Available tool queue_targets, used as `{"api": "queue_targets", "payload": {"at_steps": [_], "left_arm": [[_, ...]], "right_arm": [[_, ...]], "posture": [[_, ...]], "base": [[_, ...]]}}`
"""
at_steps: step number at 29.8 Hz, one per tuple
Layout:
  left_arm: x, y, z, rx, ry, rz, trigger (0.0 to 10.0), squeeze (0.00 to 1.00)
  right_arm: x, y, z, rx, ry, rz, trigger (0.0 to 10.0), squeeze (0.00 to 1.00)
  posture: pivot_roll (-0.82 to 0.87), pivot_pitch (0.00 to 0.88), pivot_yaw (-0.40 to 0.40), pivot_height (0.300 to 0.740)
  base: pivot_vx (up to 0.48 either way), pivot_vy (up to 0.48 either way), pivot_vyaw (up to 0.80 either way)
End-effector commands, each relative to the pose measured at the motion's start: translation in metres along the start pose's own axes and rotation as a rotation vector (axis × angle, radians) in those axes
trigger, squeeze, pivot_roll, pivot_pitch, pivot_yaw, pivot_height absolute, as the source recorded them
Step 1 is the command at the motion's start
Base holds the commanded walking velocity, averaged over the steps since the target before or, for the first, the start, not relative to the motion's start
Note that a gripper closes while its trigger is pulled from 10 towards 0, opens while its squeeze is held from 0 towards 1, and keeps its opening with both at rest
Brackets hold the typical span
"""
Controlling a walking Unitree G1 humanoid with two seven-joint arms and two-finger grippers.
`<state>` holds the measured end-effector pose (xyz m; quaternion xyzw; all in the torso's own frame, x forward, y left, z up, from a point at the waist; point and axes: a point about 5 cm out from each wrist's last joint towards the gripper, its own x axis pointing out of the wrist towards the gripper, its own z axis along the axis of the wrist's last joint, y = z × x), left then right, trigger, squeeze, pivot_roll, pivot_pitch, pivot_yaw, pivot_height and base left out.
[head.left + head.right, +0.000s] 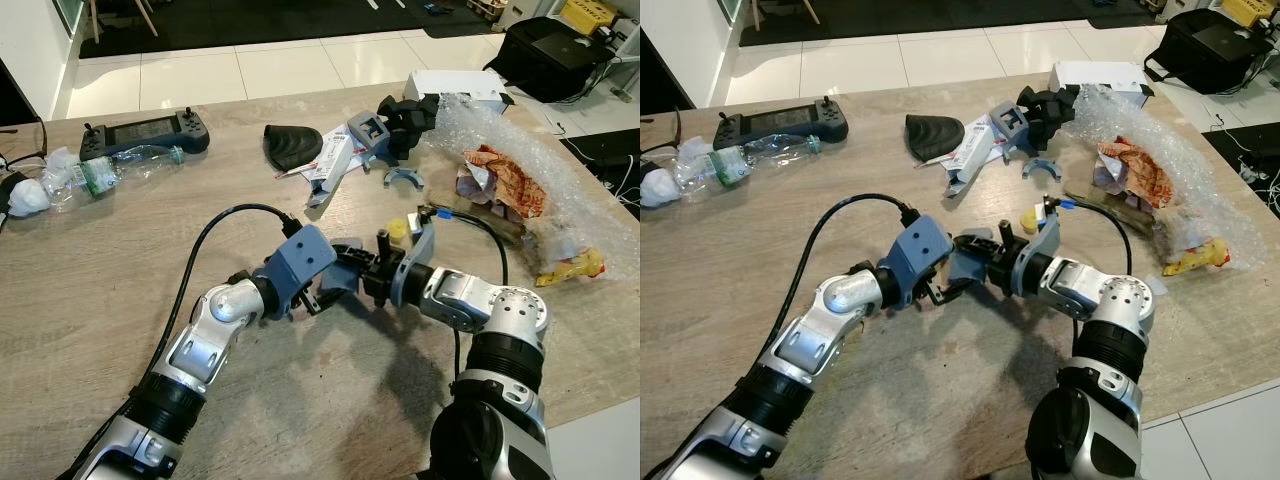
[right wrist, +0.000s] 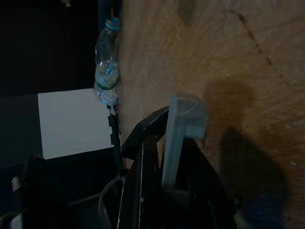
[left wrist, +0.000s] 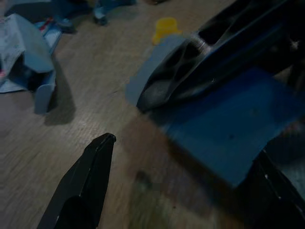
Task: Picking trash to rubbish bin
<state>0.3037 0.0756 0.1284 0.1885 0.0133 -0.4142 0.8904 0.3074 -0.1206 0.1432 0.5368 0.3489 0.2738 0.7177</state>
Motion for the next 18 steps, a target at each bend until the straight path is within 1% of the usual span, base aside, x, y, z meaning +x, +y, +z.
{"api": "queue_targets", "payload": {"at_steps": [1,2,4,5,6,7,8,9,10,12,13,14,15,16,17,18], "left_arm": [[-0.008,0.016,-0.004,-0.024,0.006,0.068,10.0,0.00],[-0.008,0.016,-0.004,-0.024,0.006,0.068,10.0,0.00],[-0.017,0.029,-0.009,-0.041,0.014,0.104,10.0,0.00],[-0.017,0.029,-0.009,-0.041,0.014,0.104,10.0,0.00],[-0.024,0.037,-0.012,-0.049,0.023,0.126,10.0,0.00],[-0.024,0.037,-0.012,-0.049,0.023,0.126,10.0,0.00],[-0.032,0.045,-0.015,-0.061,0.034,0.158,10.0,0.00],[-0.039,0.053,-0.018,-0.079,0.040,0.195,10.0,0.00],[-0.043,0.059,-0.019,-0.092,0.042,0.234,10.0,0.00],[-0.047,0.070,-0.017,-0.108,0.026,0.319,10.0,0.00],[-0.047,0.070,-0.017,-0.108,0.026,0.319,10.0,0.00],[-0.047,0.075,-0.015,-0.124,0.010,0.378,10.0,0.00],[-0.047,0.075,-0.015,-0.124,0.010,0.378,10.0,0.00],[-0.048,0.079,-0.013,-0.145,-0.006,0.434,10.0,0.00],[-0.048,0.081,-0.013,-0.164,-0.016,0.471,10.0,0.00],[-0.048,0.081,-0.013,-0.164,-0.016,0.471,10.0,0.00]], "right_arm": [[-0.002,0.002,-0.010,-0.016,0.022,0.013,0.0,0.00],[-0.002,0.002,-0.010,-0.016,0.022,0.013,0.0,0.00],[-0.010,0.006,-0.009,-0.070,0.018,0.010,0.0,0.00],[-0.010,0.006,-0.009,-0.070,0.018,0.010,0.0,0.00],[-0.016,0.009,-0.005,-0.096,-0.005,0.013,0.0,0.00],[-0.016,0.009,-0.005,-0.096,-0.005,0.013,0.0,0.00],[-0.020,0.014,0.001,-0.118,-0.045,0.026,0.0,0.00],[-0.023,0.022,0.008,-0.192,-0.099,0.023,0.0,0.00],[-0.024,0.033,0.014,-0.289,-0.151,0.022,0.0,0.00],[-0.023,0.052,0.019,-0.504,-0.230,-0.002,0.0,0.00],[-0.023,0.052,0.019,-0.504,-0.230,-0.002,0.0,0.00],[-0.021,0.059,0.018,-0.600,-0.244,-0.025,0.0,0.00],[-0.021,0.059,0.018,-0.600,-0.244,-0.025,0.0,0.00],[-0.019,0.062,0.017,-0.675,-0.255,-0.053,1.9,0.00],[-0.017,0.063,0.016,-0.711,-0.257,-0.066,1.8,0.00],[-0.017,0.063,0.016,-0.711,-0.257,-0.066,1.8,0.00]], "posture": [[-0.06,0.105,-0.019,0.740],[-0.06,0.105,-0.019,0.740],[-0.06,0.107,-0.019,0.740],[-0.06,0.107,-0.019,0.740],[-0.06,0.106,-0.014,0.740],[-0.06,0.106,-0.014,0.740],[-0.07,0.105,-0.009,0.740],[-0.07,0.104,-0.007,0.740],[-0.06,0.103,-0.004,0.740],[-0.06,0.102,-0.006,0.740],[-0.06,0.102,-0.006,0.740],[-0.06,0.100,-0.007,0.740],[-0.06,0.100,-0.007,0.740],[-0.06,0.102,-0.008,0.740],[-0.06,0.102,-0.008,0.740],[-0.06,0.102,-0.008,0.740]], "base": [[0.000,0.000,0.00],[0.000,0.000,0.00],[0.000,0.000,0.00],[0.000,0.000,0.00],[0.000,0.000,0.00],[0.000,0.000,0.00],[0.000,0.000,0.00],[0.000,0.000,0.00],[0.000,0.000,0.00],[0.000,0.000,0.00],[0.000,0.000,0.00],[0.000,0.000,0.00],[0.000,0.000,0.00],[0.000,0.000,0.00],[0.000,0.000,0.00],[0.000,0.000,0.00]]}}
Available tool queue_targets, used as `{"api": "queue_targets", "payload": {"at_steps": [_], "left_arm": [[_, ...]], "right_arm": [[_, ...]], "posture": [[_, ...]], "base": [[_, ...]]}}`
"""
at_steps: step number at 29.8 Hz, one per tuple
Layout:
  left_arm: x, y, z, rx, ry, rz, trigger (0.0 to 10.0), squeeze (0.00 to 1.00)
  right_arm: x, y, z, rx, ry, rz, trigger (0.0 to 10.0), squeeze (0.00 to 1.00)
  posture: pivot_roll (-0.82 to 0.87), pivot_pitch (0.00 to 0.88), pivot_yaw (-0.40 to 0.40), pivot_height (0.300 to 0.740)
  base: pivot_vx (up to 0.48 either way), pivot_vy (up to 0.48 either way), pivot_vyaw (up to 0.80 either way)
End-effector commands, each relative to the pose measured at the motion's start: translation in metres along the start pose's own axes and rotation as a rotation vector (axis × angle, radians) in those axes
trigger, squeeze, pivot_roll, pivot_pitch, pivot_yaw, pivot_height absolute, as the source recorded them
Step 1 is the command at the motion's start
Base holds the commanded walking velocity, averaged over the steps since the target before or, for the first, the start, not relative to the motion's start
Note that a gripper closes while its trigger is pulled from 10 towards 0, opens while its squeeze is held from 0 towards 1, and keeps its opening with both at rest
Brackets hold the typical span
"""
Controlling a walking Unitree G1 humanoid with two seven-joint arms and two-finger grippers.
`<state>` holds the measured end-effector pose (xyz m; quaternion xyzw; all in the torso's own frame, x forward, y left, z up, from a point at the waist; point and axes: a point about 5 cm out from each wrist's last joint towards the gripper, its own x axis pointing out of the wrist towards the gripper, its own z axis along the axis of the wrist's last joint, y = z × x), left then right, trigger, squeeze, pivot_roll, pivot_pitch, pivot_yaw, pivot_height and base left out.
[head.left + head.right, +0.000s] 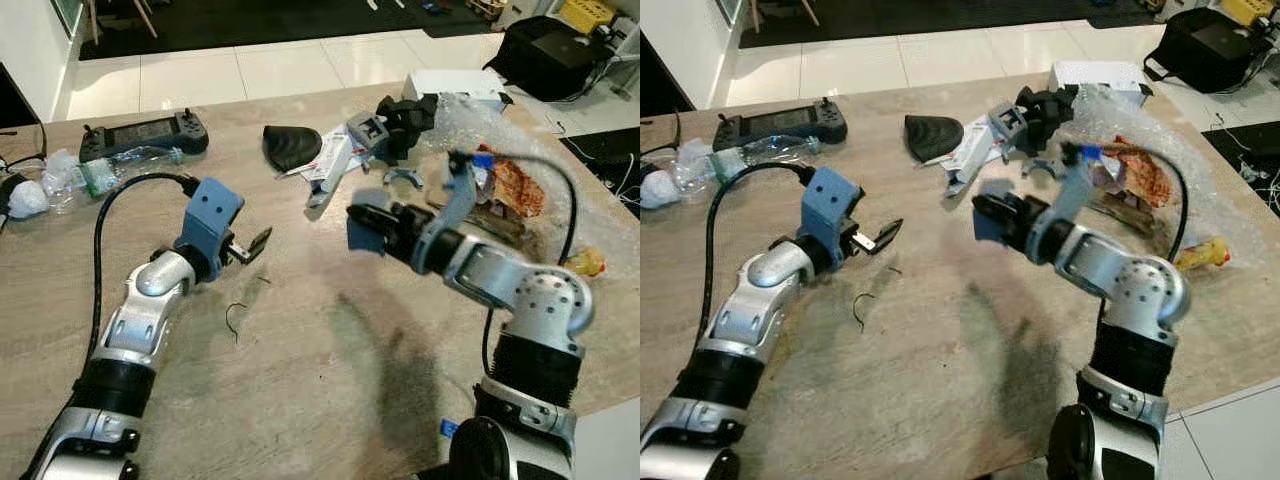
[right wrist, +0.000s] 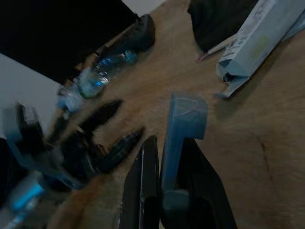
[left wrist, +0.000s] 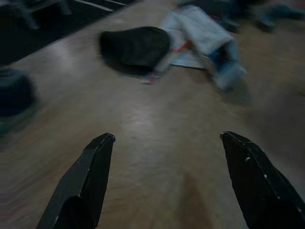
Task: Picking trash to rubbish bin
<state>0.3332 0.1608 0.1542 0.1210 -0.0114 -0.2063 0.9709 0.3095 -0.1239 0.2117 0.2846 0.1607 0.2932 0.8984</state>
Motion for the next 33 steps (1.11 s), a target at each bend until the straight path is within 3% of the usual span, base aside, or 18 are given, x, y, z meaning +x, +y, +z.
{"api": "queue_targets", "payload": {"at_steps": [1,2,5,6,7,8,9,10,11,12,13,15,19,22,27,33], "left_arm": [[0.001,0.000,-0.003,-0.041,0.006,0.033,10.0,0.00],[0.000,-0.001,-0.003,-0.048,0.005,0.031,10.0,0.00],[-0.002,-0.004,-0.005,-0.041,0.009,0.024,10.0,0.00],[-0.003,-0.004,-0.007,-0.044,0.013,0.034,10.0,0.00],[-0.004,-0.005,-0.008,-0.049,0.014,0.044,10.0,0.00],[-0.004,-0.005,-0.008,-0.049,0.014,0.044,10.0,0.00],[-0.005,-0.006,-0.008,-0.055,0.014,0.058,10.0,0.00],[-0.005,-0.006,-0.008,-0.055,0.014,0.058,10.0,0.00],[-0.006,-0.007,-0.008,-0.072,0.001,0.087,10.0,0.00],[-0.008,-0.008,-0.008,-0.100,-0.001,0.126,10.0,0.00],[-0.008,-0.008,-0.008,-0.100,-0.001,0.126,10.0,0.00],[-0.013,-0.008,-0.007,-0.143,-0.022,0.213,10.0,0.00],[-0.017,-0.006,-0.004,-0.133,-0.049,0.278,10.0,0.00],[-0.024,-0.007,-0.006,-0.141,-0.029,0.339,10.0,0.00],[-0.025,-0.011,-0.003,-0.173,-0.046,0.360,10.0,0.00],[-0.019,-0.009,0.002,-0.213,-0.064,0.374,10.0,0.00]], "right_arm": [[0.000,-0.001,-0.003,-0.050,-0.004,-0.032,1.9,0.00],[0.000,-0.002,-0.004,-0.077,-0.004,-0.045,1.3,0.00],[0.000,-0.003,-0.005,-0.137,-0.030,-0.079,1.0,0.00],[0.000,-0.004,-0.004,-0.183,-0.058,-0.100,1.6,0.00],[0.000,-0.005,-0.004,-0.252,-0.086,-0.117,3.0,0.00],[0.000,-0.005,-0.004,-0.252,-0.086,-0.117,3.0,0.00],[0.000,-0.005,-0.004,-0.315,-0.104,-0.127,4.5,0.00],[0.000,-0.005,-0.004,-0.315,-0.104,-0.127,4.5,0.00],[0.000,-0.006,-0.006,-0.384,-0.133,-0.146,10.0,0.00],[0.001,-0.007,-0.009,-0.463,-0.153,-0.179,10.0,0.00],[0.001,-0.007,-0.009,-0.463,-0.153,-0.179,10.0,0.00],[0.000,-0.013,-0.017,-0.620,-0.191,-0.268,10.0,0.00],[-0.001,-0.020,-0.022,-0.667,-0.205,-0.321,10.0,0.00],[-0.002,-0.024,-0.021,-0.854,-0.268,-0.408,10.0,0.00],[-0.009,-0.035,-0.023,-0.947,-0.358,-0.465,10.0,0.00],[-0.009,-0.033,-0.016,-1.014,-0.410,-0.448,10.0,0.00]], "posture": [[-0.06,0.101,-0.011,0.740],[-0.06,0.099,-0.013,0.740],[-0.06,0.092,-0.013,0.740],[-0.06,0.087,-0.013,0.740],[-0.06,0.085,-0.012,0.740],[-0.06,0.085,-0.012,0.740],[-0.06,0.080,-0.011,0.740],[-0.06,0.080,-0.011,0.740],[-0.06,0.072,-0.007,0.740],[-0.07,0.070,-0.004,0.740],[-0.07,0.070,-0.004,0.740],[-0.07,0.062,0.001,0.740],[-0.07,0.065,0.006,0.740],[-0.07,0.056,0.012,0.740],[-0.07,0.039,0.018,0.740],[-0.07,0.027,0.016,0.740]], "base": [[0.000,0.000,0.00],[0.000,0.000,0.00],[0.000,0.000,0.00],[0.000,0.000,0.00],[0.000,0.000,0.00],[0.000,0.000,0.00],[0.000,0.000,0.00],[0.000,0.000,0.00],[0.000,0.000,0.00],[0.000,0.000,0.00],[0.000,0.000,0.00],[0.000,0.000,0.00],[0.000,0.000,0.00],[0.000,0.000,0.00],[0.000,0.000,0.00],[0.000,0.000,0.00]]}}
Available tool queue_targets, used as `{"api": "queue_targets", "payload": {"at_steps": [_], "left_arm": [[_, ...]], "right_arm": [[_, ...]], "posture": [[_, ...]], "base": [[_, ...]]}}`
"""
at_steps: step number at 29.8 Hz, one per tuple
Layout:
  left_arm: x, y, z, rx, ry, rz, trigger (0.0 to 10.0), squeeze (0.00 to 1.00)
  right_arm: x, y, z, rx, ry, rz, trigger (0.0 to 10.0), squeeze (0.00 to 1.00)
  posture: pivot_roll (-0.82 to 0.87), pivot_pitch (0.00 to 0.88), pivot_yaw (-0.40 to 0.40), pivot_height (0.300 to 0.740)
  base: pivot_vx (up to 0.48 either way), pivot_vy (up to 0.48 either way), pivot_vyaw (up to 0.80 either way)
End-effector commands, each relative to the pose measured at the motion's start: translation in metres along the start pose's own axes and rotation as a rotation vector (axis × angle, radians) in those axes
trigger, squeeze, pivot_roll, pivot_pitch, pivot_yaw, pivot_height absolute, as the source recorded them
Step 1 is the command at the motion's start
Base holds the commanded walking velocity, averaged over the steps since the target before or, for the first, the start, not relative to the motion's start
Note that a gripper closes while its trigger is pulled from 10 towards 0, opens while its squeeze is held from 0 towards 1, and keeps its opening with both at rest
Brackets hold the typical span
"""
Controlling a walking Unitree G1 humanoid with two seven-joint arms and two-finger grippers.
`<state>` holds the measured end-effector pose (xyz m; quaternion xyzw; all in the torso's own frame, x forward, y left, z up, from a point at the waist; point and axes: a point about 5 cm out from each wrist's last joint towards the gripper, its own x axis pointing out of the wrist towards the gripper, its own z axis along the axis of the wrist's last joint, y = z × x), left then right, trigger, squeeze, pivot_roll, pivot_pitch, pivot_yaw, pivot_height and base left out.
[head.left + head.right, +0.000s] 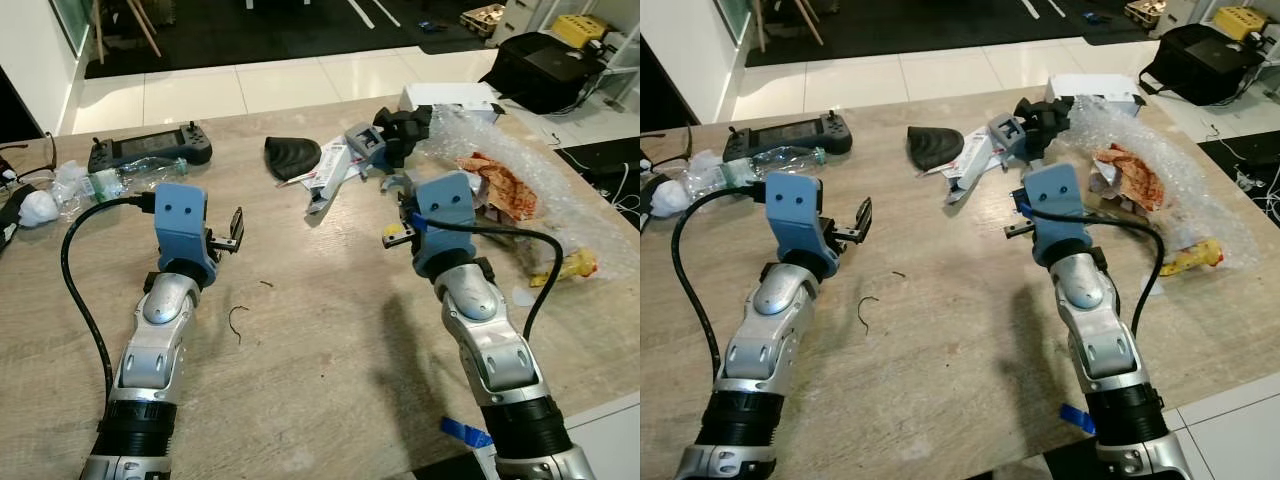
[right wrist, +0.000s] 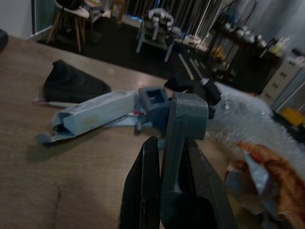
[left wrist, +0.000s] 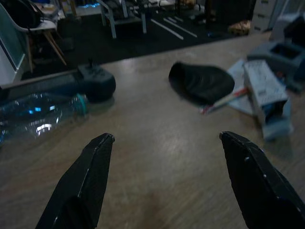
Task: Picking trash to rubbish bin
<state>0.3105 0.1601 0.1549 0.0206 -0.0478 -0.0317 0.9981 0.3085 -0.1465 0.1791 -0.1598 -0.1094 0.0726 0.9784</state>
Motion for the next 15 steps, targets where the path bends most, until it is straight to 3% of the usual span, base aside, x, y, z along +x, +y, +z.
{"api": "queue_targets", "payload": {"at_steps": [1,5,7,15], "left_arm": [[0.001,0.000,-0.001,-0.027,0.010,0.012,10.0,0.00],[0.006,-0.002,0.005,-0.030,-0.014,0.005,10.0,0.00],[0.008,-0.009,0.008,-0.042,-0.025,-0.030,10.0,0.00],[0.007,-0.014,0.006,-0.050,-0.004,-0.049,10.0,0.00]], "right_arm": [[0.001,0.001,0.001,-0.023,-0.021,0.006,10.0,0.00],[0.004,0.002,0.001,0.009,-0.039,0.014,10.0,0.00],[0.006,0.006,0.000,0.157,-0.046,0.032,10.0,0.00],[0.004,0.019,-0.007,0.243,-0.050,0.052,10.0,0.00]], "posture": [[-0.07,0.027,0.016,0.740],[-0.07,0.015,0.019,0.740],[-0.07,0.003,0.027,0.740],[-0.07,0.013,0.018,0.740]], "base": [[0.000,0.000,0.00],[0.000,0.000,0.00],[0.000,0.000,0.00],[0.000,0.000,0.00]]}}
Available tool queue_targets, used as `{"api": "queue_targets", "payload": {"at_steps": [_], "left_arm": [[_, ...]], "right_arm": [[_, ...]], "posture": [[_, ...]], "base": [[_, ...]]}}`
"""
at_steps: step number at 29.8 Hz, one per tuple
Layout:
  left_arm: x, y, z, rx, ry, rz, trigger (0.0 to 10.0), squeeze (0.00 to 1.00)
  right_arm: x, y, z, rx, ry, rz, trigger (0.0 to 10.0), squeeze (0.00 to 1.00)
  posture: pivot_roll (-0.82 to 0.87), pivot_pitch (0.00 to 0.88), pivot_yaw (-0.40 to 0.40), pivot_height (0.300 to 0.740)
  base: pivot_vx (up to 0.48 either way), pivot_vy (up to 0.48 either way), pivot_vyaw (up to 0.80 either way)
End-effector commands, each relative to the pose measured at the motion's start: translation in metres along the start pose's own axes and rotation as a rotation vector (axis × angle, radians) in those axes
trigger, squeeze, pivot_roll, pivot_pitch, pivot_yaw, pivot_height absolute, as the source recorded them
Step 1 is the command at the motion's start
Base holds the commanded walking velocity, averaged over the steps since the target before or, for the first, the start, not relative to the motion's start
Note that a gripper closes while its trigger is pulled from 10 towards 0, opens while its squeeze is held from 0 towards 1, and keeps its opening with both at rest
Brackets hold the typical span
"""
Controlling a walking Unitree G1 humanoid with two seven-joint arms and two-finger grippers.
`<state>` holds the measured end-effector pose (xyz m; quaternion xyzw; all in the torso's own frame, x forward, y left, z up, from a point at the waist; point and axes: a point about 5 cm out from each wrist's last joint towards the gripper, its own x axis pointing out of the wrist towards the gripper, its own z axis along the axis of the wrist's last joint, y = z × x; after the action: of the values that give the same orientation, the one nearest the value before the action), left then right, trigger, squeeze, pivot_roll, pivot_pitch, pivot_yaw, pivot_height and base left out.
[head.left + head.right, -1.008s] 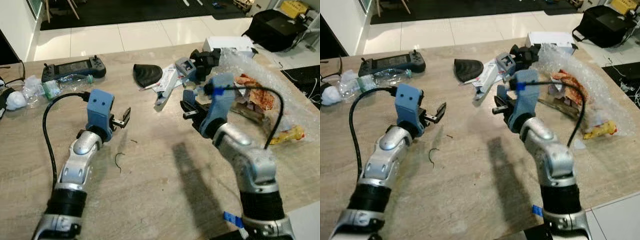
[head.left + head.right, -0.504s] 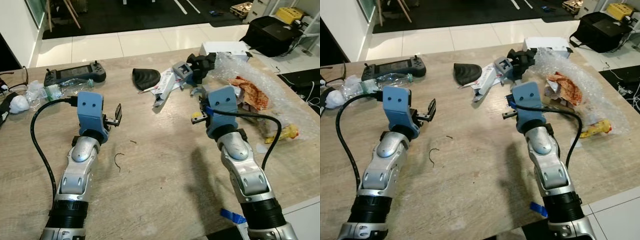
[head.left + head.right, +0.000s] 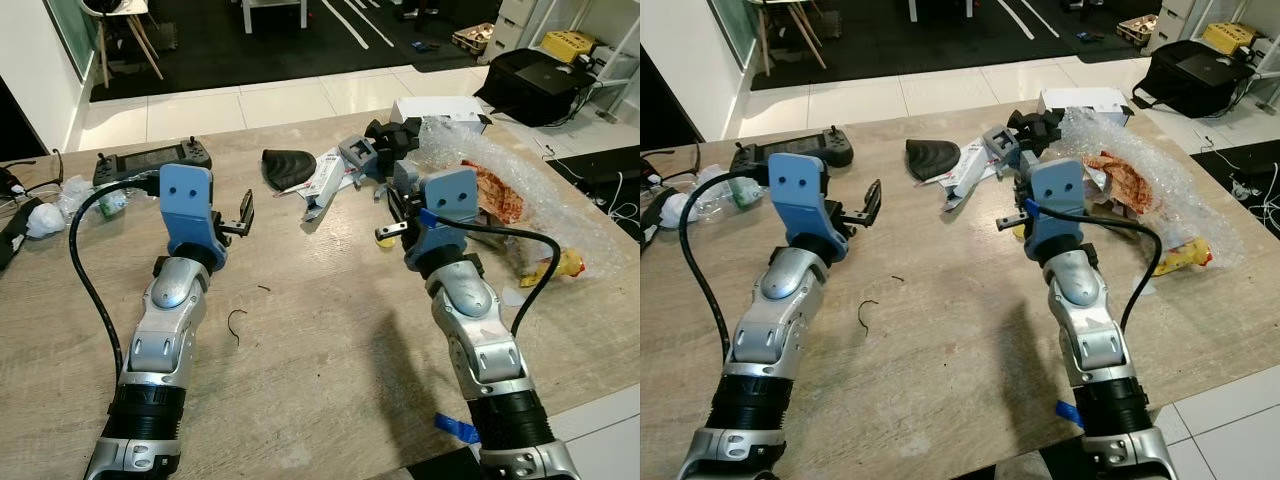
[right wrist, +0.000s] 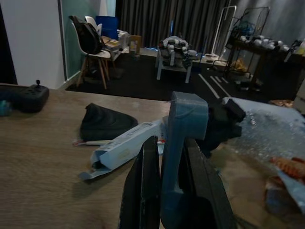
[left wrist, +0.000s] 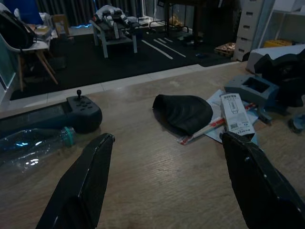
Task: Picking trash to rubbish bin
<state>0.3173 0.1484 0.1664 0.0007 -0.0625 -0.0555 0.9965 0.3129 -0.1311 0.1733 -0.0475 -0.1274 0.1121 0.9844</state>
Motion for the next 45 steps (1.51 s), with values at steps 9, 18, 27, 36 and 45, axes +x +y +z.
{"api": "queue_targets", "payload": {"at_steps": [9,18,27,36,45], "left_arm": [[-0.002,-0.006,-0.006,-0.011,0.022,-0.007,10.0,0.00],[-0.003,-0.008,-0.004,-0.016,0.010,-0.009,10.0,0.00],[-0.002,-0.010,-0.002,-0.014,0.003,-0.019,10.0,0.00],[-0.001,-0.009,-0.001,-0.005,0.000,-0.022,10.0,0.00],[-0.001,-0.009,0.000,0.002,-0.001,-0.028,10.0,0.00]], "right_arm": [[-0.002,0.002,-0.016,0.125,0.043,-0.034,10.0,0.00],[-0.001,-0.001,-0.019,0.174,0.045,-0.043,10.0,0.00],[0.001,0.000,-0.020,0.185,0.046,-0.043,10.0,0.00],[0.002,0.002,-0.022,0.189,0.048,-0.047,10.0,0.00],[0.002,0.003,-0.023,0.200,0.048,-0.053,10.0,0.00]], "posture": [[-0.07,0.019,0.015,0.740],[-0.07,0.016,0.011,0.740],[-0.07,0.014,0.013,0.740],[-0.06,0.013,0.017,0.740],[-0.05,0.013,0.022,0.740]], "base": [[-0.110,0.000,0.00],[-0.301,0.000,0.00],[-0.299,0.000,0.00],[-0.213,0.000,0.00],[-0.080,0.000,0.00]]}}
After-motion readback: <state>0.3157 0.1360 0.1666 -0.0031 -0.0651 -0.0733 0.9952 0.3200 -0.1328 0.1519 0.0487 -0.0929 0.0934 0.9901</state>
